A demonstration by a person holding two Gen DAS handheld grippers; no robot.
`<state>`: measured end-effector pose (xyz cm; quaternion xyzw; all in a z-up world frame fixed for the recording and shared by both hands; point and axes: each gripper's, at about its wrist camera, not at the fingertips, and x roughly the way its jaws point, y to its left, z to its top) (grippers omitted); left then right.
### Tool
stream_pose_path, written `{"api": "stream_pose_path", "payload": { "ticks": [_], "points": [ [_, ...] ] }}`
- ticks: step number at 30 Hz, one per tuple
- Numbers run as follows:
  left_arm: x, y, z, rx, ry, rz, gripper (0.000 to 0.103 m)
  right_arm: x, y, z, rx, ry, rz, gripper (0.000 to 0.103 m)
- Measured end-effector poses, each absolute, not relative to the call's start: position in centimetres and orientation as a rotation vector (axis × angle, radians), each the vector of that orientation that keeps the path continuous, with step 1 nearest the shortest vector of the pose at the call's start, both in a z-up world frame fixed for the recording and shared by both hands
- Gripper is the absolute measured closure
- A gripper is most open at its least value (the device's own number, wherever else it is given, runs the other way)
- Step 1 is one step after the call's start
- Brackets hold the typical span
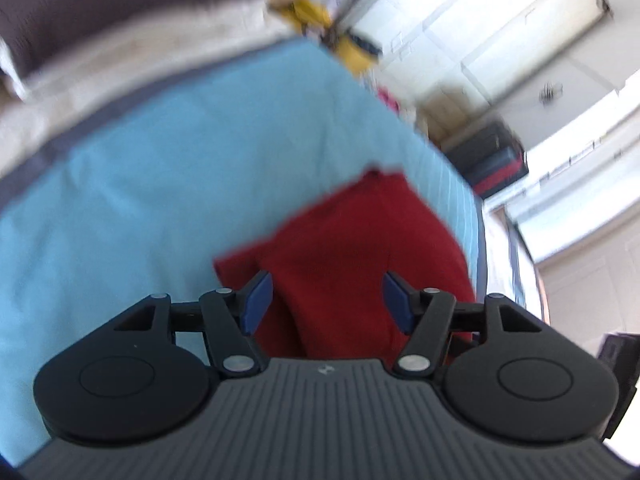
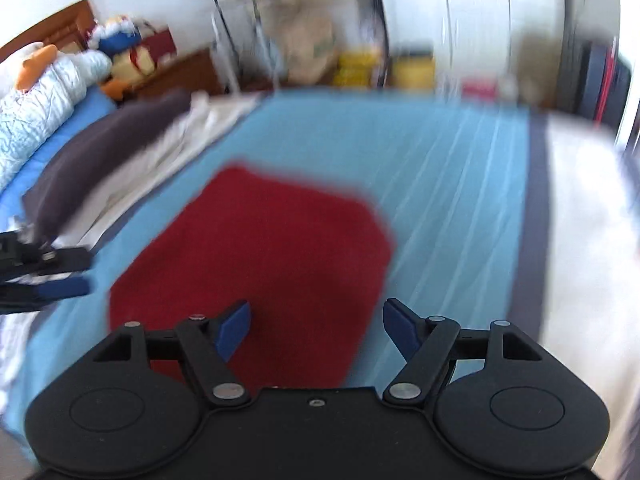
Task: Fold clothes
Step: 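Grasp the folded sweater bundle with both tools from its sides, then carry the sweater bundle with both tools onto the grey blanket stack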
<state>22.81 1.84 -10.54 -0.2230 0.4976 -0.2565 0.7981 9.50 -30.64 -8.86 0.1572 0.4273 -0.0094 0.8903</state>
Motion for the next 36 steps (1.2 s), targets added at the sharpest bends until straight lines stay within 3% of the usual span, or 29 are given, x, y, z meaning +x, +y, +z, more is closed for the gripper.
{"api": "stream_pose_path", "payload": {
  "ticks": [7,17,21,26,28,30,31,32,36],
  "points": [
    [22.2,-0.4,-10.0,-0.211,1.091,-0.418,0.042,8.1,-28.8,-10.7,0.335,1.045,0.083,0.025],
    [23.8,1.2,-15.8,-0.786,1.284,-0.423,0.029,7.3,-37.1,-12.0,0.815,0.853,-0.021,0.025],
    [24.8,0.1,-16.0,-0.824,1.221,-0.474,0.03,8.0,-38.9,-14.0,0.975,0.763,0.052,0.025],
    [24.6,-1.3,-16.1,-0.793,1.181,-0.46,0.028,10.3,-37.1,-14.7,0.934,0.738,0.037,0.013],
    [24.8,-2.0,-15.6,-0.724,1.151,-0.499,0.039,11.0,-36.5,-14.5,0.883,0.727,0.046,0.009],
    [24.8,-2.9,-14.4,-0.618,1.108,-0.549,0.07,11.5,-36.8,-14.4,0.864,0.704,0.063,0.013],
    [24.6,-3.4,-13.5,-0.53,1.082,-0.572,0.072,11.6,-36.5,-13.5,0.801,0.706,0.055,0.035],
    [24.1,-4.2,-12.2,-0.415,1.043,-0.588,0.075,11.6,-35.4,-12.2,0.685,0.705,0.047,0.043],
    [22.2,-5.8,-8.6,-0.247,0.913,-0.631,0.076,10.0,-31.8,-7.2,0.47,0.588,0.13,0.049]
  ]
}}
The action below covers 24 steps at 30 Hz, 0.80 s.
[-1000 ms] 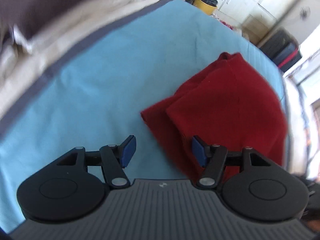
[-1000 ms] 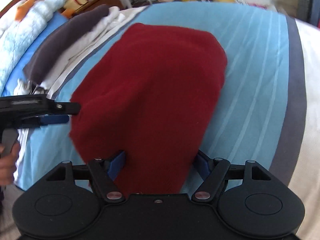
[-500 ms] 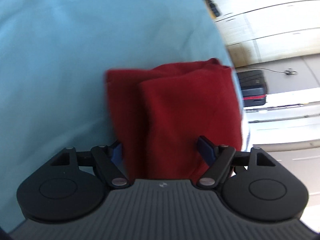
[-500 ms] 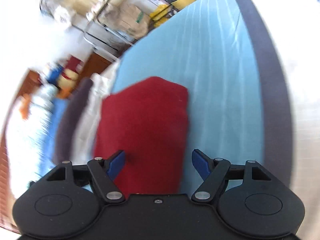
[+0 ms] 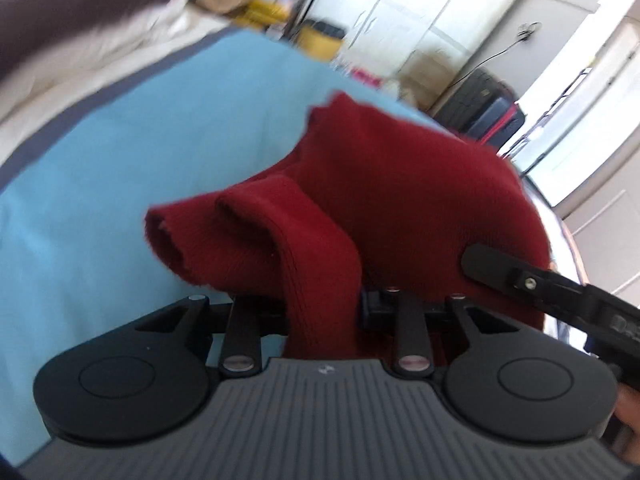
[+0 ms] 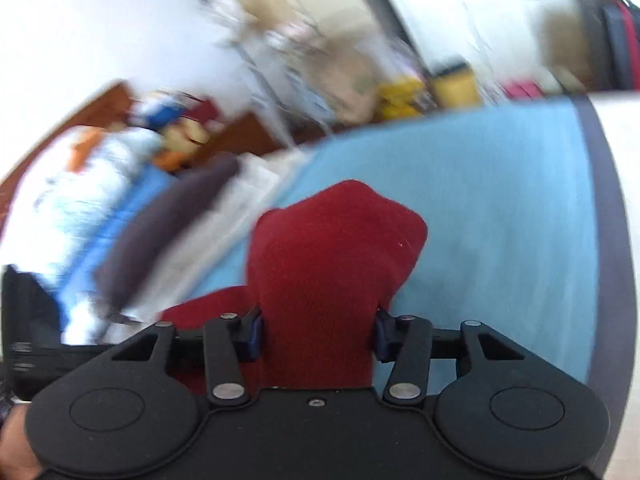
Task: Fold clothes
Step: 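Carry the sweater bundle with both tools onto the grey blanket stack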
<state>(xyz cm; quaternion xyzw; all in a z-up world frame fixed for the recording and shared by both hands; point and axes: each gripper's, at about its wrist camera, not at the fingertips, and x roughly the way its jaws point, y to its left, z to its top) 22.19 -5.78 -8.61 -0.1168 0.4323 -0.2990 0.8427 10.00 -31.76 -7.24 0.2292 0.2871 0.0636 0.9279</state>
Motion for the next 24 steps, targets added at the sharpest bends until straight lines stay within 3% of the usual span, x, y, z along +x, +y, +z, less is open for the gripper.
{"api": "stream_pose_path", "payload": {
  "ticks": [3,6,10,13,15,17,19,24],
  "points": [
    [21.6,-5.3,-8.0,-0.238,0.887,-0.639,0.076,9.3,-30.2,-5.2,0.332,0.547,0.12,0.048],
    [22.5,-6.9,-9.3,-0.214,0.942,-0.608,0.075,9.9,-31.5,-6.5,0.418,0.591,0.105,0.044],
    [23.2,-6.3,-11.1,-0.272,1.008,-0.606,0.066,10.1,-34.1,-10.8,0.613,0.707,-0.026,0.024],
    [23.8,-5.6,-12.5,-0.352,1.036,-0.614,0.064,9.2,-36.0,-13.5,0.769,0.676,-0.003,0.02],
    [24.6,-5.4,-13.6,-0.407,1.044,-0.622,0.066,9.3,-36.2,-14.2,0.82,0.635,0.033,0.024],
    [25.0,-5.4,-14.0,-0.431,1.036,-0.624,0.071,9.4,-35.7,-14.3,0.782,0.587,0.055,0.039],
    [24.4,-6.1,-12.9,-0.385,0.997,-0.615,0.074,9.1,-35.0,-13.8,0.721,0.523,0.081,0.045],
    [22.5,-6.5,-9.8,-0.294,0.866,-0.595,0.076,8.2,-32.8,-10.4,0.558,0.441,0.155,0.049]
  ]
}}
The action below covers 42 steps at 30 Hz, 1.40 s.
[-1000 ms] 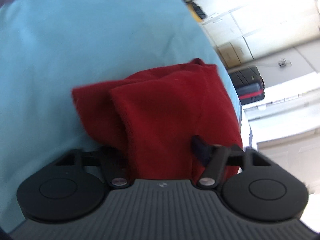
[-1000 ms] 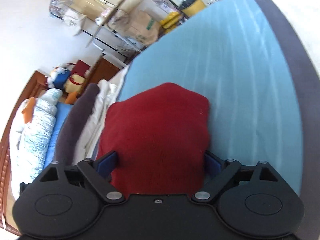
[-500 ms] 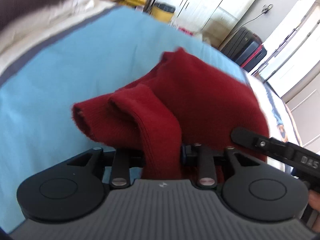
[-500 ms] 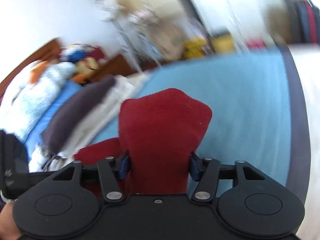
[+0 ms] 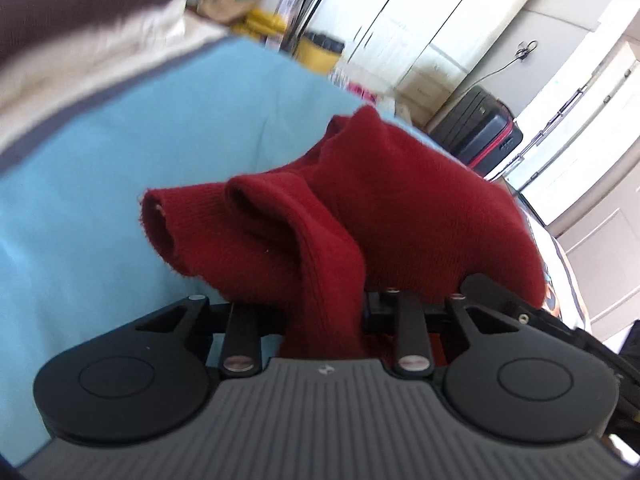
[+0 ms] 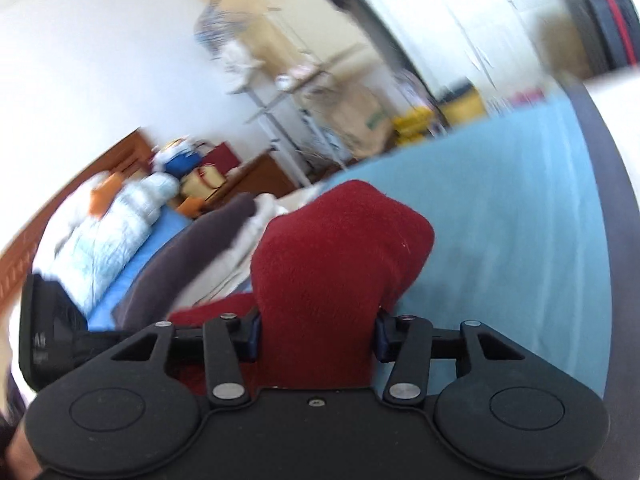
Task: Fold clothes
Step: 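Carry the sweater bundle with both tools onto the grey blanket stack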
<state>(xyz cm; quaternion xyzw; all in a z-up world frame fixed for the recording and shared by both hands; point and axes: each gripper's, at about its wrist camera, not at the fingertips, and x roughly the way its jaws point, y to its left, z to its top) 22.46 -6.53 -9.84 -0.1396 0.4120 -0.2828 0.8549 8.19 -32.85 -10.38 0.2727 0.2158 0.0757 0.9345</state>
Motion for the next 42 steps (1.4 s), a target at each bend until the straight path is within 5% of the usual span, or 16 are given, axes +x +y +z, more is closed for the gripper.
{"api": "stream_pose_path", "payload": {
  "ticks": [9,23,36,42],
  "points": [
    [19.7,3.6,-2.3,-0.468,0.667,-0.474,0.076,9.2,-27.4,-3.4,0.501,0.387,0.304,0.05],
    [30.0,18.0,10.7,-0.151,0.479,-0.322,0.076,25.0,-11.8,4.1,0.416,0.241,0.504,0.05],
    [41.8,23.0,6.5,-0.149,0.554,-0.263,0.076,34.9,-5.1,1.8,0.439,0.323,0.481,0.05],
    [46.1,23.9,-1.1,-0.195,0.699,-0.182,0.068,40.4,-4.6,-2.4,0.391,0.51,0.391,0.037]
  ]
}}
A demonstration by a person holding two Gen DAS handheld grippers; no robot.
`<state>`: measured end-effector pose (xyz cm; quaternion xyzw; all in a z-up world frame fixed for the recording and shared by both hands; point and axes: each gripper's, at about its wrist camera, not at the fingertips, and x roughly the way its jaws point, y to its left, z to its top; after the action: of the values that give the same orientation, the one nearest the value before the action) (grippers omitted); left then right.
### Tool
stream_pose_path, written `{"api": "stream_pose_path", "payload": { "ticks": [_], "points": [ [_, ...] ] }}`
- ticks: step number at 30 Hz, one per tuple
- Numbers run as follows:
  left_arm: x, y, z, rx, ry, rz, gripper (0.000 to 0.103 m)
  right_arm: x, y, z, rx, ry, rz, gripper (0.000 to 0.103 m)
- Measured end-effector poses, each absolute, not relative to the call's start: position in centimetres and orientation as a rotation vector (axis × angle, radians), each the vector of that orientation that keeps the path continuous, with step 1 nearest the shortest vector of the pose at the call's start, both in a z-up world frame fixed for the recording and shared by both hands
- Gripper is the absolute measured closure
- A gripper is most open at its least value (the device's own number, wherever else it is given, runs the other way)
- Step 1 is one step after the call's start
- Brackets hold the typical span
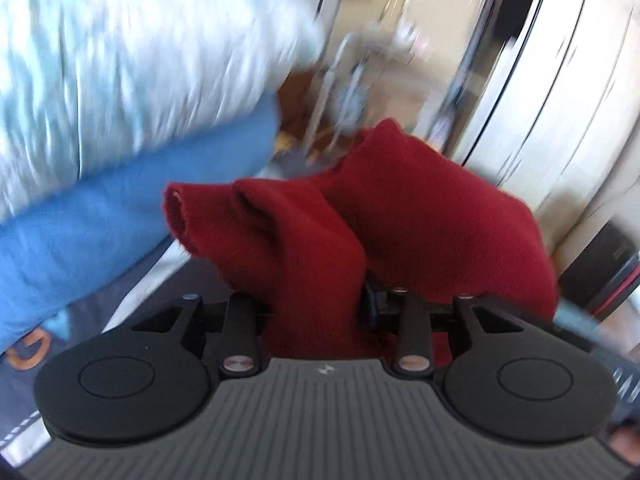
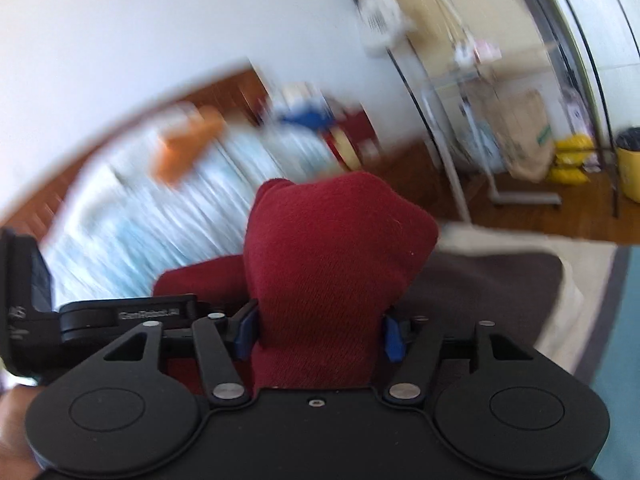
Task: Fold clothes
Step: 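Carry the sweater bundle with both tools onto the grey blanket stack, then open both tools and release the sweater on the stack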
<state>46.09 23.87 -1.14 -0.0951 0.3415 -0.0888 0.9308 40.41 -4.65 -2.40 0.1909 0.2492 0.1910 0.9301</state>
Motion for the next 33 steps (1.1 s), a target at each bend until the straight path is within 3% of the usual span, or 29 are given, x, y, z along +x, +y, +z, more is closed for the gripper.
{"api": "stream_pose_path", "payload": {
  "ticks": [6,11,16,19,25,30,33],
  "points": [
    [40.3,23.2,0.9,-0.071,0.433,-0.134,0.07,40.8,-8.1,-4.7,0.478,0.579,0.377,0.038],
    [37.2,21.8,3.0,0.019,0.235,-0.052,0.07,36.8,-8.1,-0.6,0.309,0.349,0.303,0.035],
    [41.6,21.8,0.8,-0.123,0.494,-0.152,0.069,37.8,-5.4,0.8,0.188,0.319,0.441,0.035],
    [43.7,23.5,-2.2,-0.268,0.602,-0.15,0.061,38.9,-3.8,-0.1,0.165,0.35,0.476,0.035],
    [45.0,24.2,-4.2,-0.284,0.633,-0.137,0.058,39.2,-3.9,-3.2,0.143,0.418,0.423,0.033],
    [39.4,23.8,-0.3,-0.361,0.681,-0.116,0.032,36.4,-6.2,-0.9,0.251,0.406,0.456,0.031],
    [34.7,22.9,1.3,-0.369,0.655,-0.164,0.027,33.0,-7.1,0.4,0.229,0.418,0.405,0.031]
  ]
}}
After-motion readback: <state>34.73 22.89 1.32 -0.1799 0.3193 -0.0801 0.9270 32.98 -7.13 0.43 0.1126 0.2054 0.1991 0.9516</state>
